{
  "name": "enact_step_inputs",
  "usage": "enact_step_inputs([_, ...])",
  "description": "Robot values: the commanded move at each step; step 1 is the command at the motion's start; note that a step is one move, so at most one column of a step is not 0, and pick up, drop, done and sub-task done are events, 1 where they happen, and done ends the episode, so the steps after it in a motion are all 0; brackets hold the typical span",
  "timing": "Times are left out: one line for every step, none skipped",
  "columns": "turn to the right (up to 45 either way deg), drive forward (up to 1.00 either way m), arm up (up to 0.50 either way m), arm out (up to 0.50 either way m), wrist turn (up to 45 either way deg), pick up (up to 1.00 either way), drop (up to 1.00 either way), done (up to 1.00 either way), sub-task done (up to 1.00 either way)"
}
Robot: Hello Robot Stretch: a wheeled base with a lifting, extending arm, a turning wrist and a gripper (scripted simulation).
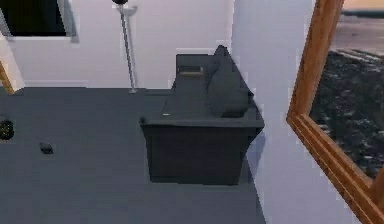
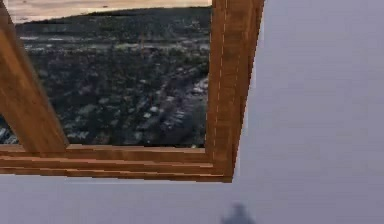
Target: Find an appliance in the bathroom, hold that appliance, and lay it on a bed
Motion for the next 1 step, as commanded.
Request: enact_step_inputs([-42.0,0.0,0.0,0.0,0.0,0.0,0.0,0.0,0.0])
